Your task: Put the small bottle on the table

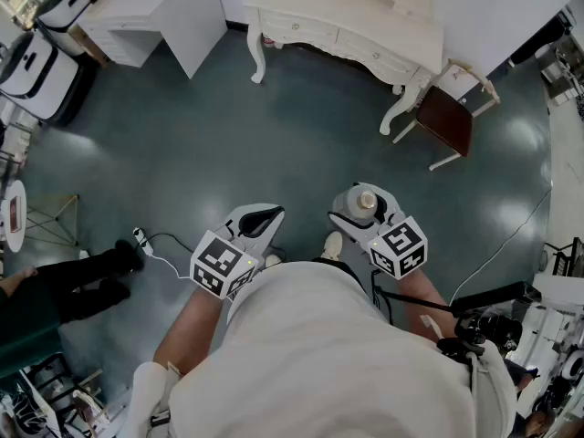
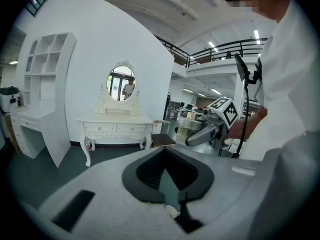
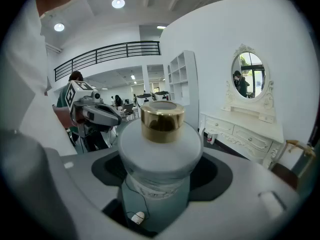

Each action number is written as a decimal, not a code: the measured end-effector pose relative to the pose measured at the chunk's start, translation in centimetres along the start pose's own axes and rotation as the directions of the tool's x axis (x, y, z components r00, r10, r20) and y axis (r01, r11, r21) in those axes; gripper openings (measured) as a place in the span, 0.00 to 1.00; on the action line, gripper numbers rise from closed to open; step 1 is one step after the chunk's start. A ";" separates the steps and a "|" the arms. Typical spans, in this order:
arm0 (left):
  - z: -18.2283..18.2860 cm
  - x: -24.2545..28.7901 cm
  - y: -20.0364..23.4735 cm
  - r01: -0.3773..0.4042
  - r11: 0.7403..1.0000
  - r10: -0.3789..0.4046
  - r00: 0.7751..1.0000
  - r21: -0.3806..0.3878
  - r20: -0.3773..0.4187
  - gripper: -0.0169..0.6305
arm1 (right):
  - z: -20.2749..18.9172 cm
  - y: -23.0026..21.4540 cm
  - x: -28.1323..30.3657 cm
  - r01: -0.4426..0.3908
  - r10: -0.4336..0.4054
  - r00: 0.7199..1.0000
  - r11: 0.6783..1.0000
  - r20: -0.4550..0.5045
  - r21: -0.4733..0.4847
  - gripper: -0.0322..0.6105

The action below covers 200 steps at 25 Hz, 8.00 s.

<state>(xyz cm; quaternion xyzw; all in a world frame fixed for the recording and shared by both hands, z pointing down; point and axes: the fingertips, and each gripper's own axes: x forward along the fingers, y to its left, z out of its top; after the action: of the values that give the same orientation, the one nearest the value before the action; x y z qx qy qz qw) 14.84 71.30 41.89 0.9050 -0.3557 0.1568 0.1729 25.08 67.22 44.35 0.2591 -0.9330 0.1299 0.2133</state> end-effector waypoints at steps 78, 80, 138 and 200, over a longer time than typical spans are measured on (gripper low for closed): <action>26.9 26.6 66.8 0.124 0.992 -0.123 0.992 0.036 -0.022 0.03 | 33.9 -52.3 48.7 0.213 -0.212 0.977 0.976 -0.014 0.046 0.58; 27.8 28.0 68.5 0.116 0.993 -0.116 0.993 0.032 -0.019 0.03 | 34.8 -55.2 50.0 0.216 -0.215 0.976 0.976 -0.014 0.035 0.58; 41.4 47.9 89.8 -0.330 0.932 0.313 0.942 -0.152 -0.125 0.03 | 41.2 -102.6 77.7 0.215 -0.228 0.969 0.968 -0.098 -0.128 0.58; 27.1 24.6 74.3 -0.151 0.985 0.152 0.988 -0.078 0.010 0.03 | 32.7 -62.5 60.6 0.256 -0.262 0.952 0.965 -0.161 -0.059 0.05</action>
<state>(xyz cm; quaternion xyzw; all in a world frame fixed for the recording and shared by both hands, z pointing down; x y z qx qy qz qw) -15.48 -5.75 42.73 0.8691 -0.4308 0.1485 0.1926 1.00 -22.23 52.15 0.3633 -0.8721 0.1045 0.3107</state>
